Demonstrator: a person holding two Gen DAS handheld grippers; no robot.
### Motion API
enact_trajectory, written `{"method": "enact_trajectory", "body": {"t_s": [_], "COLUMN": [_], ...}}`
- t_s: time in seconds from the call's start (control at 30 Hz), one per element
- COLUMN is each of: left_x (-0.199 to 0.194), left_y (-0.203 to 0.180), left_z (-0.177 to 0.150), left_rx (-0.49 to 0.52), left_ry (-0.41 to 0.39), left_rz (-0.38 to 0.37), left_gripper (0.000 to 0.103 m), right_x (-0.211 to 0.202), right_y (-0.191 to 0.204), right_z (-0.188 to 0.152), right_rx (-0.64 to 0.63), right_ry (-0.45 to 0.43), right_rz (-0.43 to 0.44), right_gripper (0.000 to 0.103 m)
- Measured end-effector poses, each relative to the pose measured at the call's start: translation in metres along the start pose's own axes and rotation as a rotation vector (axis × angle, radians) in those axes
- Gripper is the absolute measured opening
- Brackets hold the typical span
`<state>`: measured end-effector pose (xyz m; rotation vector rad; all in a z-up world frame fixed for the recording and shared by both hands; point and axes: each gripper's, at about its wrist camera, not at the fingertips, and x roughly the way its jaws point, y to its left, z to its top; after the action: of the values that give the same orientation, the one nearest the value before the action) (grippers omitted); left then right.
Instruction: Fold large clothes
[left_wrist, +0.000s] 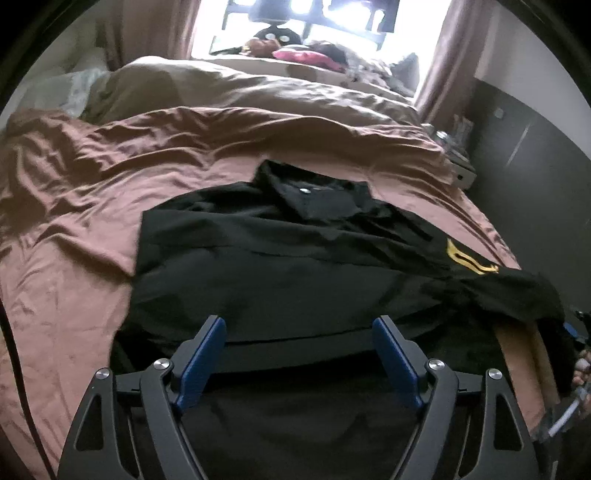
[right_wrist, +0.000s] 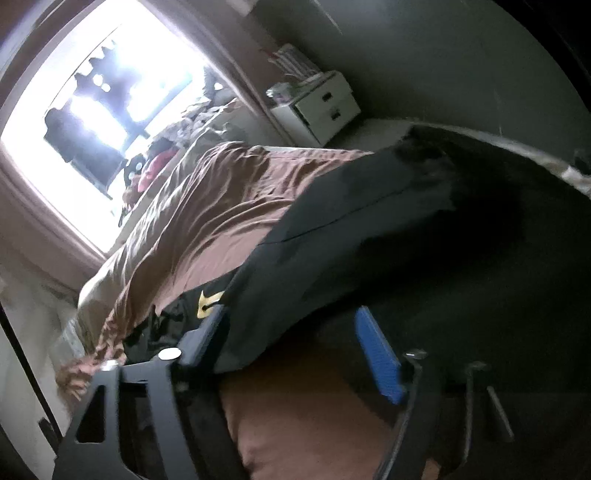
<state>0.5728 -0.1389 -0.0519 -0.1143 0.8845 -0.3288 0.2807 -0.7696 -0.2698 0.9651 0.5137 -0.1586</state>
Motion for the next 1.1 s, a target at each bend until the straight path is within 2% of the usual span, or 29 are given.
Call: {"method": "enact_trajectory", "body": {"t_s": [0.2, 0.43, 0.5, 0.53, 0.57, 0.6, 0.67, 0.8, 1.1], "left_x": [0.007, 0.005, 0.001, -0.001, -0.003, -0.004, -0.008, -0.017, -0.056], "left_y": [-0.024, -0.045, -0.048, -0.049, -0.049, -0.049, -0.046, -0.038, -0.004], "left_z": [0.003, 0.003, 0.003, 0.003, 0.004, 0.004, 0.003, 0.001, -0.005], "left_rx": [0.029, 0.082, 0.097, 0.099, 0.100, 0.100, 0.096, 0.066, 0.025], "left_ry": [0.007, -0.016, -0.035, -0.042, -0.045, -0.047, -0.052, -0.058, -0.105], "left_rz": [-0.006, -0.007, -0.006, -0.009, -0.010, -0.007, -0.012, -0.025, -0.019], "left_gripper": [0.084, 0.084, 0.084, 0.084, 0.084, 0.084, 0.084, 0.084, 0.084], "right_x": [0.007, 0.016, 0.020, 0.023, 0.023, 0.020, 0.007, -0.022, -0.056], "right_y": [-0.029, -0.041, -0.042, -0.041, -0.040, -0.038, -0.023, 0.018, 0.132], "right_z": [0.000, 0.015, 0.017, 0.018, 0.018, 0.018, 0.020, 0.021, 0.005], "right_rx": [0.105, 0.186, 0.203, 0.216, 0.228, 0.225, 0.180, 0.109, -0.114], "right_ry": [0.016, -0.010, -0.009, -0.002, 0.001, -0.007, -0.038, -0.088, -0.076], "right_rz": [0.032, 0.044, 0.040, 0.048, 0.067, 0.072, 0.076, 0.138, 0.224], "right_gripper": [0.059, 0.058, 0.043, 0.022, 0.010, 0.008, 0.002, 0.001, 0.000]}}
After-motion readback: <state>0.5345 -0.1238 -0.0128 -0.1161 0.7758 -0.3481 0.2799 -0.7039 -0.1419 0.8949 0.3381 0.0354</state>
